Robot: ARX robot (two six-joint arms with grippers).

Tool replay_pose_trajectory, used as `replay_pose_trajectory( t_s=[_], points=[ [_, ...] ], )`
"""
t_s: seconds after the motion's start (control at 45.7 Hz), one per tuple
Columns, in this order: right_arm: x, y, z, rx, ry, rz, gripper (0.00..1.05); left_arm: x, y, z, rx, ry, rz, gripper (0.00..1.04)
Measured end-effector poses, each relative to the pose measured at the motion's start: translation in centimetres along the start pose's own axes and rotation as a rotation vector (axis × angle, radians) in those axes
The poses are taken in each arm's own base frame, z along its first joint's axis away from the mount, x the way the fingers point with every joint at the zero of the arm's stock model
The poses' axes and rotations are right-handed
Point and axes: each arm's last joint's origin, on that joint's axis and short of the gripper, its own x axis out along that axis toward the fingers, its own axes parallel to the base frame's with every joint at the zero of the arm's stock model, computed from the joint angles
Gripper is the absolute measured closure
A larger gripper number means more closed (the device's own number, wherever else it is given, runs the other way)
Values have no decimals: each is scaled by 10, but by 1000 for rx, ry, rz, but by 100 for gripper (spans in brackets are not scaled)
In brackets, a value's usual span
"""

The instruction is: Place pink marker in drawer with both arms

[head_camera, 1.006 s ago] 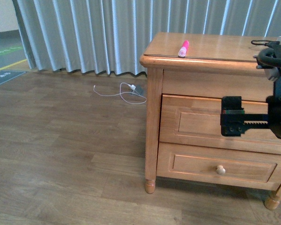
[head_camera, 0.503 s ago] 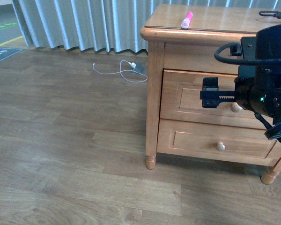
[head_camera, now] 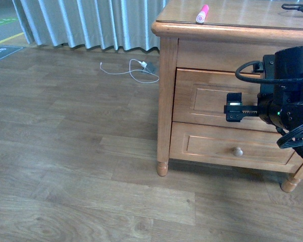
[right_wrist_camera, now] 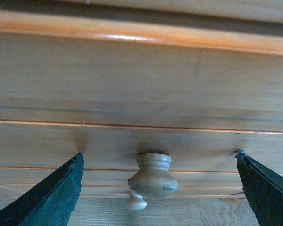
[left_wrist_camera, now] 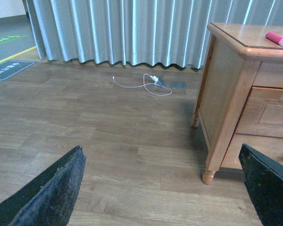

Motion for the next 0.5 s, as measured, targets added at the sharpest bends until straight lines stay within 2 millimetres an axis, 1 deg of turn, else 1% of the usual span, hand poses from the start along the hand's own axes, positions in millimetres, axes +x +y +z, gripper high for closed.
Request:
replay_pose_trajectory(
  t_s=[0.241, 0.262, 0.35, 0.372, 0.503],
  points=[
    [4, -4, -5, -5, 6, -12, 9, 0, 0, 0, 0, 0, 0, 6],
    [4, -4, -5, -7, 6, -12, 10, 0, 0, 0, 0, 0, 0, 6],
    [4, -4, -5, -11, 6, -12, 25, 0, 0, 0, 0, 0, 0, 6],
    [4, -4, -5, -11, 6, -12, 30, 0, 0, 0, 0, 0, 0, 6],
    [4, -4, -6, -12, 7, -13, 50, 0, 0, 0, 0, 0, 0, 6]
  ],
)
